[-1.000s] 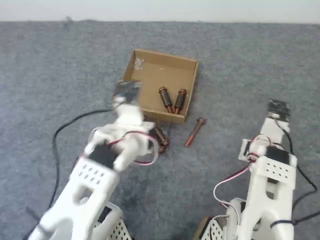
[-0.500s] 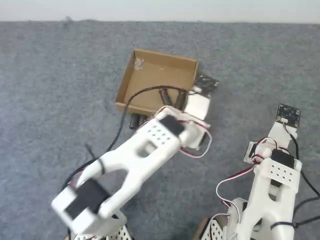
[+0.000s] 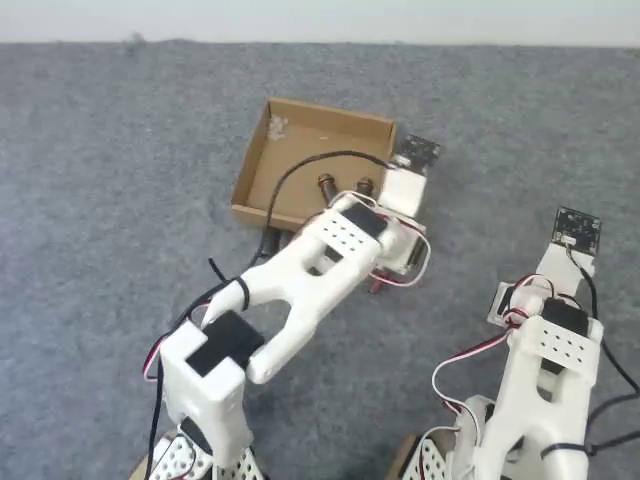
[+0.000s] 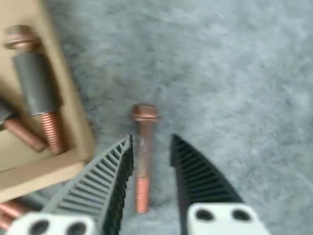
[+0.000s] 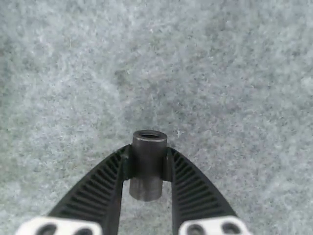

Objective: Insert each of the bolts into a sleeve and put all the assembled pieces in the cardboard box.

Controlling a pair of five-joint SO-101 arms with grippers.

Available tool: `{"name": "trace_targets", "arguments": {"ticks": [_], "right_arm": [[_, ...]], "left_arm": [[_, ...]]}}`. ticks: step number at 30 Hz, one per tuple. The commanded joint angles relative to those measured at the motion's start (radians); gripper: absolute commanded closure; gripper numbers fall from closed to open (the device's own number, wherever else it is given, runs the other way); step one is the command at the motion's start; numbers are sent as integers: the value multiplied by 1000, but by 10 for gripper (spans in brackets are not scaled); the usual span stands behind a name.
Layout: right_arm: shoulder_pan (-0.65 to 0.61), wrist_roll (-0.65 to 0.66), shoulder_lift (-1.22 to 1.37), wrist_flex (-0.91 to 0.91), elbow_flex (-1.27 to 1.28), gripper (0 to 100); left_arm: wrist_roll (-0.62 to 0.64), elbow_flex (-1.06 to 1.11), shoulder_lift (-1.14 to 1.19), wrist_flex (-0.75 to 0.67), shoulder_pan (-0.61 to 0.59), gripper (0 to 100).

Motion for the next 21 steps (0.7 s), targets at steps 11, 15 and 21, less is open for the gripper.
{"name": "trace_targets", "arguments": {"ticks": [11,15,21], "right_arm": [[10,-14,-33,-22,2,991],[10,-14,-33,-22,2,991],[10,-14,-33,-22,2,991]], "left_arm": [[6,-111,89,31,0,837],[6,-257,176,157,0,838],[20,-440,327,264,0,841]]}}
